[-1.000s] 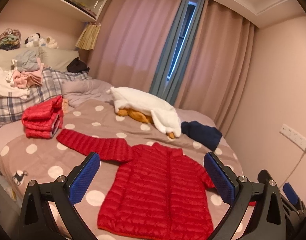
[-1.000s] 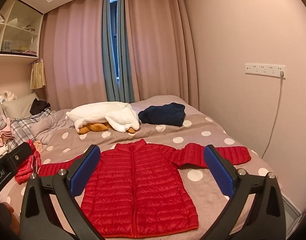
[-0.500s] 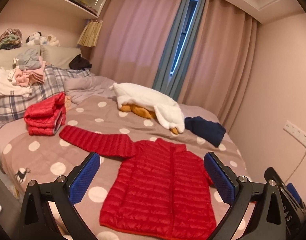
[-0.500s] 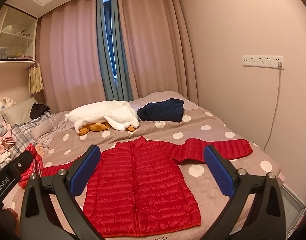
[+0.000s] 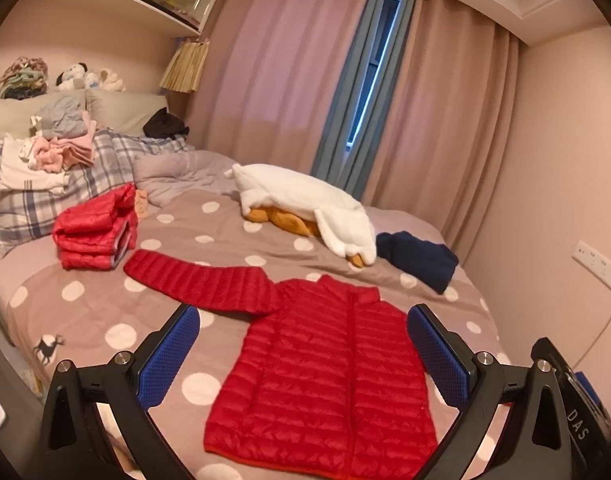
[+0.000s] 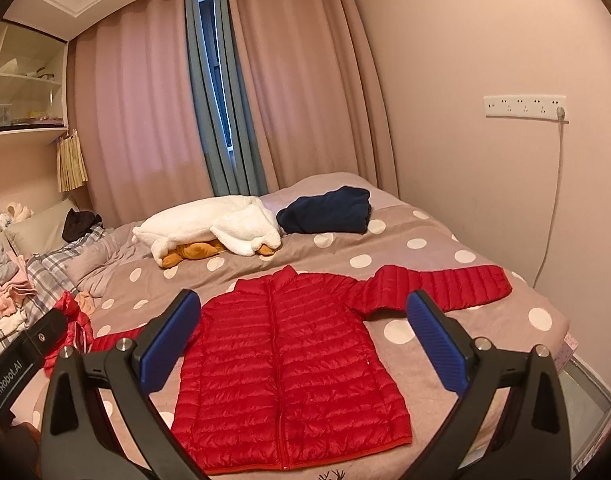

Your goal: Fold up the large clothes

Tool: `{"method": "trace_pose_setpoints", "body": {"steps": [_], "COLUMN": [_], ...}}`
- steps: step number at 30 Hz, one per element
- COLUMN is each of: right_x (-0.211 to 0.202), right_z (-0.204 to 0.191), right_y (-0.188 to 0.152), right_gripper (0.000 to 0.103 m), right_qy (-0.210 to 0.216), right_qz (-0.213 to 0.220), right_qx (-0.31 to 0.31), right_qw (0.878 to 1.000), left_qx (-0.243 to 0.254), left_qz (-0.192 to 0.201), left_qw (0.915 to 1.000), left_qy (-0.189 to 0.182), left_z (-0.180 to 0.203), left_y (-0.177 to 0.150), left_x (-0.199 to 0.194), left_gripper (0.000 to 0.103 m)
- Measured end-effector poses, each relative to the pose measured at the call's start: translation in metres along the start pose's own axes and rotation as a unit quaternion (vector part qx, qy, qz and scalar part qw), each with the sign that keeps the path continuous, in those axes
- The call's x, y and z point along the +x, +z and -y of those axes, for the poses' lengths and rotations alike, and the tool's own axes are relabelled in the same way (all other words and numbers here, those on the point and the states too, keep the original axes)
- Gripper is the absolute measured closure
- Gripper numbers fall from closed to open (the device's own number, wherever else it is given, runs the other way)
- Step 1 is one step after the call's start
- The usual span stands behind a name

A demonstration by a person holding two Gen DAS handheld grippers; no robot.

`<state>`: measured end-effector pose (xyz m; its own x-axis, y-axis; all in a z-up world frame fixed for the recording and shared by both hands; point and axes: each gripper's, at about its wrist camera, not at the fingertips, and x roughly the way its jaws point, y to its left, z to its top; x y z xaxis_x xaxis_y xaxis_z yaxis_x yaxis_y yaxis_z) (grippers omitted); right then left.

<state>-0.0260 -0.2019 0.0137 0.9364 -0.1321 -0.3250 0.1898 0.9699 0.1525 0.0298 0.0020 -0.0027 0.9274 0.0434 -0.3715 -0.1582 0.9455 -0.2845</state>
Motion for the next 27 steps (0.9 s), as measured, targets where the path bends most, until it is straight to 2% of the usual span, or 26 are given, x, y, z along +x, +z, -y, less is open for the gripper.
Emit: {"method": "trace_pose_setpoints", "body": {"steps": [27], "right_x": [0.0055], "right_z": [0.0063], "right_y": [0.0009], "right_gripper": [0.0], "right_qy": [-0.01], "right_qz": [-0.006], "right_qx": [0.003], "right_qw": [1.0], "left_qx": [0.01], "left_qz": [-0.014], "left_qw": [0.9998], "left_qy": [-0.008], "left_z": [0.0024], "left_y": [-0.002], "left_x": [0.0027], "left_gripper": [0.0]}}
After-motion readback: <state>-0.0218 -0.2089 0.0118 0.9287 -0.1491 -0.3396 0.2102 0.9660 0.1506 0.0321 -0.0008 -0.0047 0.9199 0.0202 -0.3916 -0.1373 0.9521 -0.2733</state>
